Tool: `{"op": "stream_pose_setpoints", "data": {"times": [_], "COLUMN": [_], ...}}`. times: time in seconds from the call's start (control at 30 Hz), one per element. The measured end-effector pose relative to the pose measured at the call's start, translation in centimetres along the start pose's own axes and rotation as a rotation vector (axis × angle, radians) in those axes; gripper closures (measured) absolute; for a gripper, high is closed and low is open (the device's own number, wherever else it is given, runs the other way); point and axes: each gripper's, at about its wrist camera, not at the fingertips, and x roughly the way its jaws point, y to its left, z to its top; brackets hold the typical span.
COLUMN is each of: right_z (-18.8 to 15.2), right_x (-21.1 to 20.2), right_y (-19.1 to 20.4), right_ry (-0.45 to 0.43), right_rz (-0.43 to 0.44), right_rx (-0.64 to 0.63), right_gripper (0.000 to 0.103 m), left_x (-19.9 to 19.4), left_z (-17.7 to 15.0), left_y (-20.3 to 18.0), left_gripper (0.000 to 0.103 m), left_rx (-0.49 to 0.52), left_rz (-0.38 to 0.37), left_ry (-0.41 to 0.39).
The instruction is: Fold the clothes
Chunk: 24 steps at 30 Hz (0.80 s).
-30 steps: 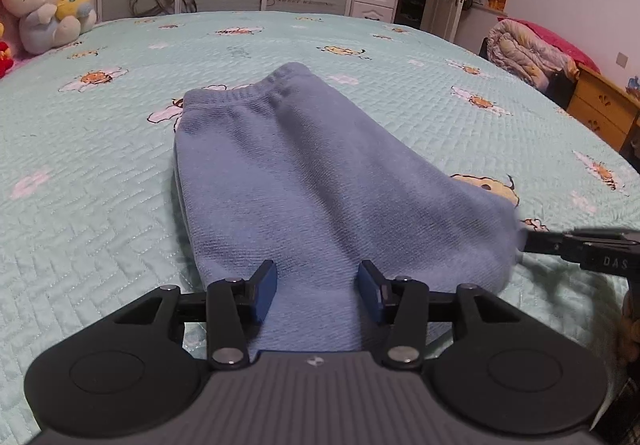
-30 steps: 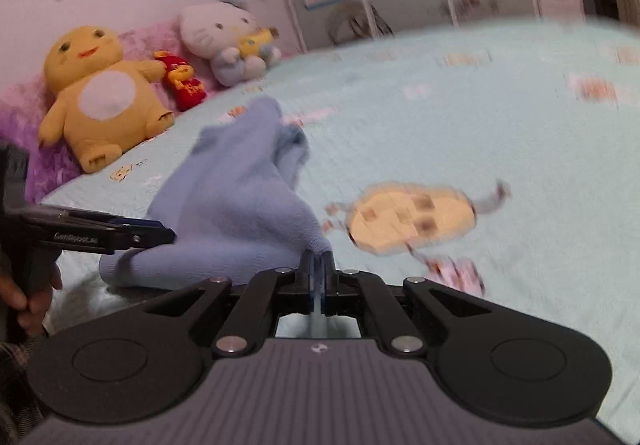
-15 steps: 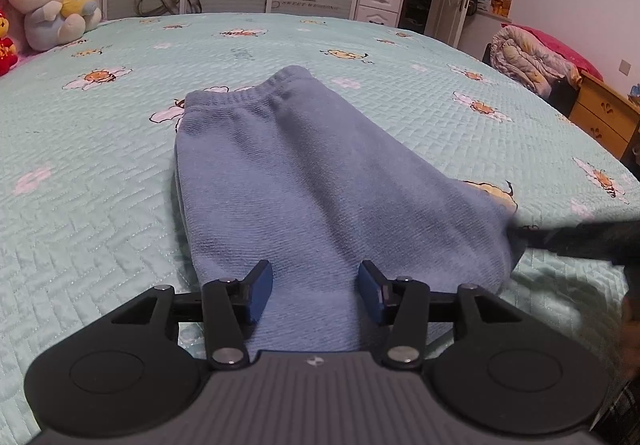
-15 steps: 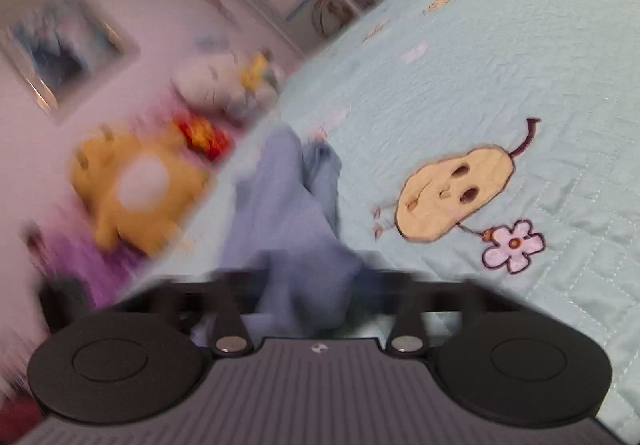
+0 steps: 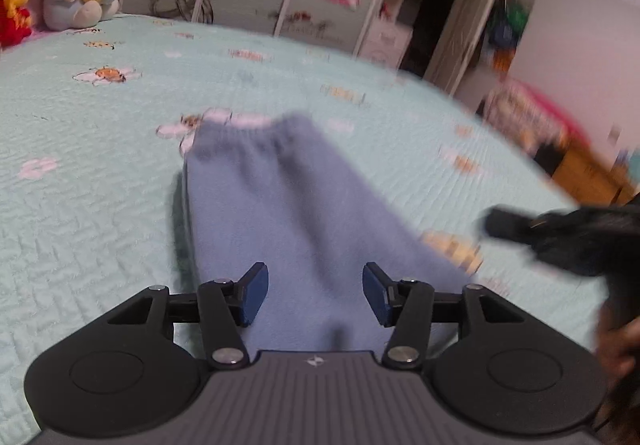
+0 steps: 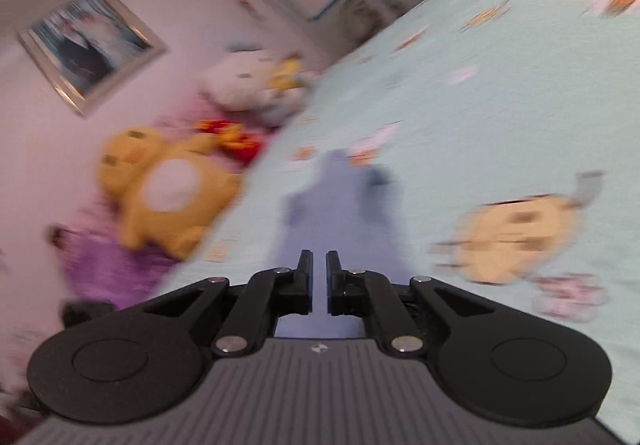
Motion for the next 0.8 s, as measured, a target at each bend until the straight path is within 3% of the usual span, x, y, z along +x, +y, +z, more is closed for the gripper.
{"op": "stream_pose_setpoints", "data": {"times": [0.07,0.13,0.2,0.27,0.3,0.37,0.5,0.57,0.63,0.8], "right_z": [0.9,1.7,1.8,1.7,1.2,-0.2,0.5,1.5,2.7,7.3], "right_x": [2.8,5.6,7.7,9.6,10.1,10.2,9.9,9.2,9.4,12.3], "right_y": [-0.4,-0.9,-3.0,-5.3,-7.1,-10.1,-8.9,-8.1,-6.5,-3.6], "right_ry": [0.043,0.085,0.112,0.137,0.139,0.105,0.119,0.116,0.107,0.135], "right_rz": [0.087,0.159,0.087,0.016,-0.001,0.055,0.045,0.058,0.095,0.158], "right_rx": [0.052,0.1,0.111,0.128,0.178,0.312,0.249,0.22,0.163,0.065], "right_gripper": [0.09,0.073,0.069,0.078,0.103,0.103,0.103,0.094,0.065,0.061], "left_x": [0.1,1.3,3.7,6.2,7.1,7.1,6.3,5.6,4.9,7.3], "left_z": [1.5,2.6,3.0,2.7,2.3,1.8,2.4,3.1,4.0,8.1], "left_y": [1.0,2.0,3.2,4.8,5.5,6.0,5.6,5.4,5.1,5.3], "left_gripper": [0.045,0.042,0.042,0.049,0.056,0.055,0.054,0.052,0.047,0.044], "left_rx": [-0.09,-0.14,-0.148,-0.166,-0.183,-0.19,-0.174,-0.18,-0.175,-0.151], "left_rz": [-0.053,-0.081,-0.056,-0.012,0.001,-0.016,-0.041,-0.062,-0.1,-0.147], "left_ry": [-0.044,-0.055,-0.02,0.042,0.068,0.051,0.048,0.048,0.02,-0.017]}}
